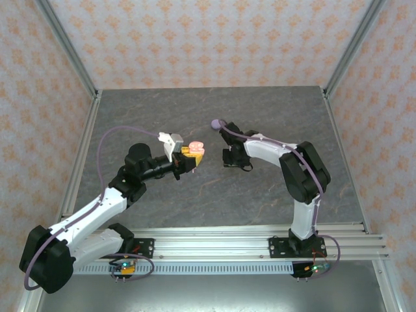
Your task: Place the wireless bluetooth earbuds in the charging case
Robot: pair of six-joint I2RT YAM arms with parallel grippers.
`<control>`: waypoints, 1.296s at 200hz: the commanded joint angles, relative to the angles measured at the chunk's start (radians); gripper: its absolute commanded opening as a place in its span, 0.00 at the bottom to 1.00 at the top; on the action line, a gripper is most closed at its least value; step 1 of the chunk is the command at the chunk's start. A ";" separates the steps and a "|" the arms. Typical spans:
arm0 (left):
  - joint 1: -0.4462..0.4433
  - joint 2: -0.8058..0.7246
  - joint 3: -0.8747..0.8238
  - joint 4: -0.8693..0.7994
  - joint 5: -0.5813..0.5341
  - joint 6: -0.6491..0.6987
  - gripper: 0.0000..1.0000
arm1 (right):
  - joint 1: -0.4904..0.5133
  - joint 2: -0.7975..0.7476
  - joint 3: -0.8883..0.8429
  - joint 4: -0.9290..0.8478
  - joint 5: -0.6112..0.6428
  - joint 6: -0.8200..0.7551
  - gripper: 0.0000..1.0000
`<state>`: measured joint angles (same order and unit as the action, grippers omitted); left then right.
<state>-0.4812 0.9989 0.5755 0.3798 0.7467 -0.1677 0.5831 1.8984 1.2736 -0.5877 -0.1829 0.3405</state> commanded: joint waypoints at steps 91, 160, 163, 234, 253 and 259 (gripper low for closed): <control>0.008 0.012 0.047 -0.010 -0.003 0.001 0.02 | -0.009 0.072 0.191 -0.162 0.046 0.022 0.37; 0.007 0.012 0.047 -0.014 -0.003 0.001 0.02 | -0.009 0.132 0.241 -0.207 0.029 0.023 0.35; 0.008 0.013 0.049 -0.015 -0.004 0.000 0.02 | -0.009 0.136 0.243 -0.208 0.028 0.023 0.35; 0.007 0.017 0.047 -0.017 -0.004 -0.002 0.02 | -0.008 0.177 0.274 -0.243 0.038 0.019 0.32; 0.006 0.016 0.047 -0.016 -0.006 -0.002 0.02 | -0.008 0.180 0.274 -0.244 0.037 0.018 0.32; 0.006 0.017 0.047 -0.015 -0.007 -0.003 0.02 | -0.008 0.182 0.275 -0.246 0.037 0.018 0.32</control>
<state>-0.4816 1.0111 0.5884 0.3611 0.7467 -0.1677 0.5789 2.0640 1.5211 -0.7925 -0.1715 0.3485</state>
